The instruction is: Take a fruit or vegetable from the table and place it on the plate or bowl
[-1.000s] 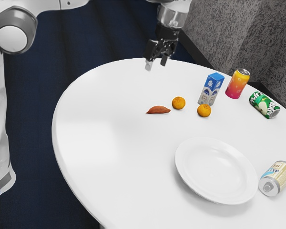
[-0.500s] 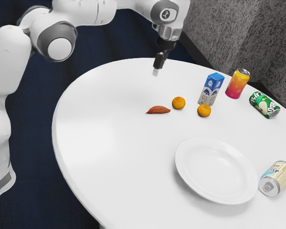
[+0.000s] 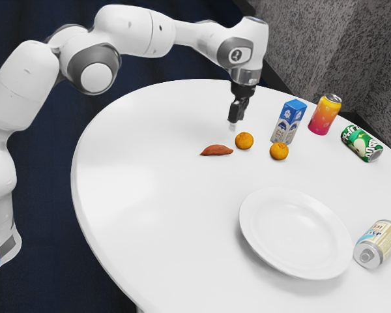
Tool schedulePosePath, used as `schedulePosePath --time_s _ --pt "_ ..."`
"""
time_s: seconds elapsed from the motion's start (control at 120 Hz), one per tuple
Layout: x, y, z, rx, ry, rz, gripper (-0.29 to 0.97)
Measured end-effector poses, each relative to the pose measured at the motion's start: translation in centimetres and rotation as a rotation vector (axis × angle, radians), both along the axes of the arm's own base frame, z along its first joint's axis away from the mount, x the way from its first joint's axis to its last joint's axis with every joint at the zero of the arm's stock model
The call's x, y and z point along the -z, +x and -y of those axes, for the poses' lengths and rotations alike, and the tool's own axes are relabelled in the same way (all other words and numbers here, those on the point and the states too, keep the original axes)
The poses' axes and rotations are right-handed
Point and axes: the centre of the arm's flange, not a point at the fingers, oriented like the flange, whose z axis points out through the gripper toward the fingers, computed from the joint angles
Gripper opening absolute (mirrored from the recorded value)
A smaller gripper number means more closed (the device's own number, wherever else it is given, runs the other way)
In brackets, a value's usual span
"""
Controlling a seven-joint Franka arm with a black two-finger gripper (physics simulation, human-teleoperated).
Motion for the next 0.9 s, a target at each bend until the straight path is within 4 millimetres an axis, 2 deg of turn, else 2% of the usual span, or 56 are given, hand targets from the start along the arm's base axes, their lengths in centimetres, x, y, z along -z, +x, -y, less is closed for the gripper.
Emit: schedulePosePath --time_s 0.15,0.383,0.5,0.567,0.9 --pt "0.6 1.2 0.4 0.017 0.008 0.066 0.68" --pt "1.1 2.4 -0.9 0.024 0.018 0.124 0.68" --pt "2.0 3.1 -0.5 0.04 0.015 0.138 0.68" --pt "3.2 3.5 -0.2 0.049 0.009 0.134 0.68" --pt "5.6 3.4 -0.5 0.042 -0.04 0.127 0.68"
